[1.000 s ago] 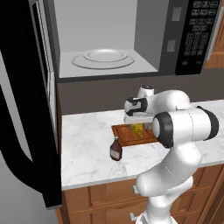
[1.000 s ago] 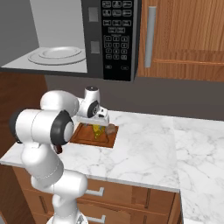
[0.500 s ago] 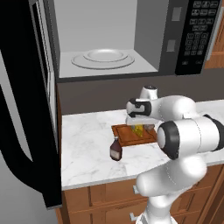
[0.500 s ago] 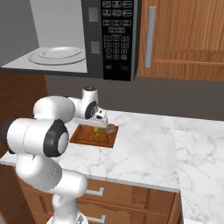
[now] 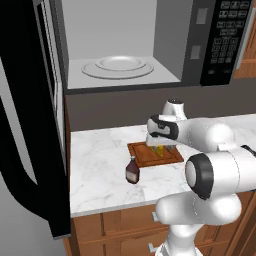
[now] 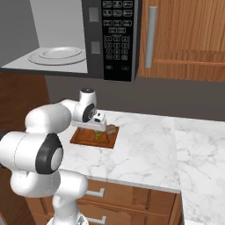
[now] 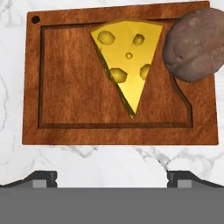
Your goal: Retrieve the reheated potato from the microwave, then place the potato, cheese, and condiment on the cutting board.
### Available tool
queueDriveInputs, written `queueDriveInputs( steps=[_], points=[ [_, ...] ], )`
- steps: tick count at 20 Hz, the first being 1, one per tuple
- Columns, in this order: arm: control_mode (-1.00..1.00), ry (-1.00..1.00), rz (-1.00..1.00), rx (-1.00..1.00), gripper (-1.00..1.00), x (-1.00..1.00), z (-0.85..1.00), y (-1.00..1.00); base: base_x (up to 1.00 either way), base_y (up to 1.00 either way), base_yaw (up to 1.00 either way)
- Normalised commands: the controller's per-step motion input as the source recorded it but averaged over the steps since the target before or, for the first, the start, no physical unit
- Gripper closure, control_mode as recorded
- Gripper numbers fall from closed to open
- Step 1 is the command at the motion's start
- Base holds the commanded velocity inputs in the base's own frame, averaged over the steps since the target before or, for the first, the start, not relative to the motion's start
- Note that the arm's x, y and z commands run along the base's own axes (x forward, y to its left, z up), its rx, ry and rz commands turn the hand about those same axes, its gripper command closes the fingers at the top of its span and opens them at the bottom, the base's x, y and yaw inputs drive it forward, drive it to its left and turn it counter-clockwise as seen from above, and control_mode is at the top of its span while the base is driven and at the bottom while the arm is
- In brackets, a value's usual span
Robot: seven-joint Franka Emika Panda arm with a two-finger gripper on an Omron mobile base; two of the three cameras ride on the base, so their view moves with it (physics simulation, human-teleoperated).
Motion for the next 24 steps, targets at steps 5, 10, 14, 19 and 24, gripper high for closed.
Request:
queueDriveInputs(
  steps=[5,10,14,19,24],
  points=[
    [-1.00,0.00,0.00,0.00,-1.00,-0.37,0.16,0.04,0.00,0.00,0.00],
    [-1.00,0.00,0.00,0.00,-1.00,-0.36,0.19,0.08,0.00,0.00,0.00],
    [-1.00,0.00,0.00,0.00,-1.00,-0.34,0.18,0.12,0.00,0.00,0.00],
    [-1.00,0.00,0.00,0.00,-1.00,-0.34,0.22,0.09,0.00,0.00,0.00],
    [-1.00,0.00,0.00,0.00,-1.00,-0.32,0.21,0.12,0.00,0.00,0.00]
  ],
)
